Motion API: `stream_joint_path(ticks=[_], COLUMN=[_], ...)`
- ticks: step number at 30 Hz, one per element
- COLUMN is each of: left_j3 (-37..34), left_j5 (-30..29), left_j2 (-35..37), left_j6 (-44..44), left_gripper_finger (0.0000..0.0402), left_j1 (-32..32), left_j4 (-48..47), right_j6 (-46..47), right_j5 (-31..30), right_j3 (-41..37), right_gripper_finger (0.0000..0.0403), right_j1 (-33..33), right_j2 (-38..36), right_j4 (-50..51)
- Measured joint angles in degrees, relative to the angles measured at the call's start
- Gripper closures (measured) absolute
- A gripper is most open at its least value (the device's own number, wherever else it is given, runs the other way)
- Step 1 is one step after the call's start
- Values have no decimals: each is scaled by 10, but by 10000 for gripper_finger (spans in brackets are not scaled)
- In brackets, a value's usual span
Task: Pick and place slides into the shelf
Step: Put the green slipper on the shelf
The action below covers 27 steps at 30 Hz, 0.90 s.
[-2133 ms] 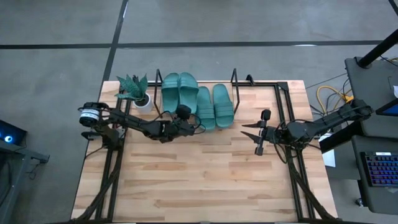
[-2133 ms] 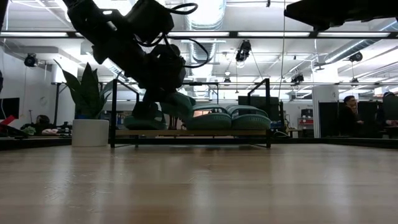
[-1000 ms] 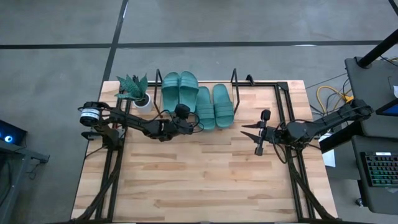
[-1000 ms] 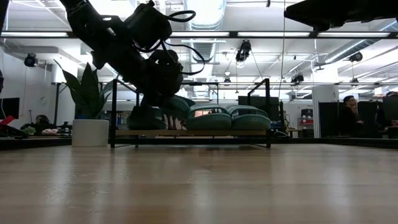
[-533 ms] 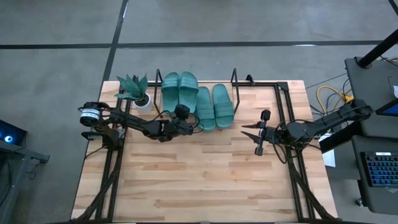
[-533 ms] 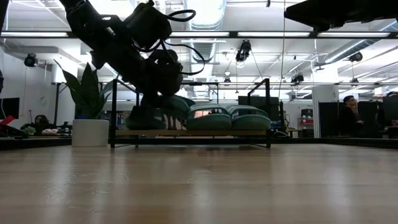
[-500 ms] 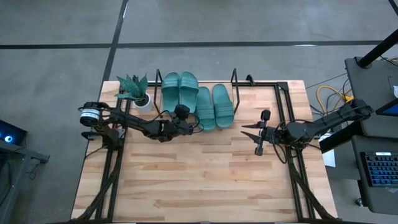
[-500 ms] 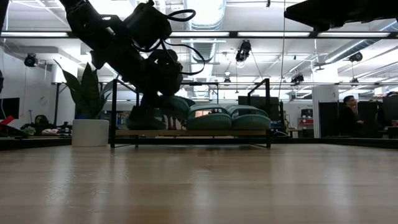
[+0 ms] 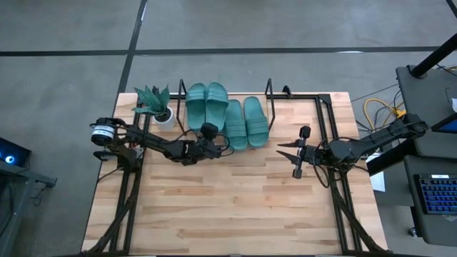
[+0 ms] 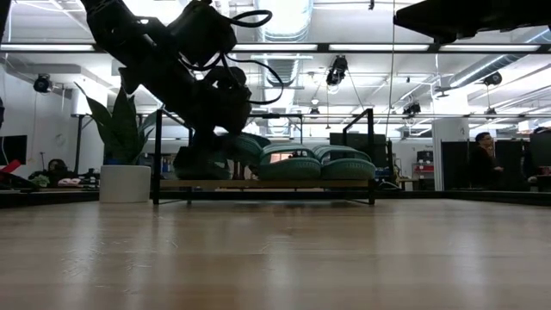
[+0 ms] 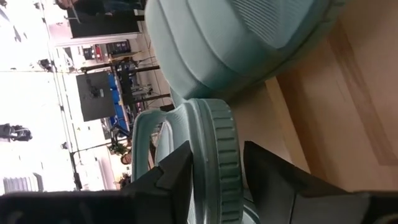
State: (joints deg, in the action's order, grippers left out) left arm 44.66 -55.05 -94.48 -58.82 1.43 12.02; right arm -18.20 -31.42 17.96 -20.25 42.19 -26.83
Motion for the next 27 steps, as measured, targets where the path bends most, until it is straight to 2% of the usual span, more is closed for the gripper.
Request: stream_joint_path(ticks=[14,20,27], left_j3=[1,5,5], left_j5=[1,6,12], left_j2=[0,1,2], left_j6=[3,48,61], left_gripper_finger=[278,278,278], left_j1=[9,13,27], left_j4=[-27,-86,-87], right_j6=[1,1,1], right_j5=[0,0,0], right_j3=[0,0,0], right_gripper_finger=[317,311,312], right_j1=[0,0,0], right_j2=[0,0,0], right_j4=[0,0,0])
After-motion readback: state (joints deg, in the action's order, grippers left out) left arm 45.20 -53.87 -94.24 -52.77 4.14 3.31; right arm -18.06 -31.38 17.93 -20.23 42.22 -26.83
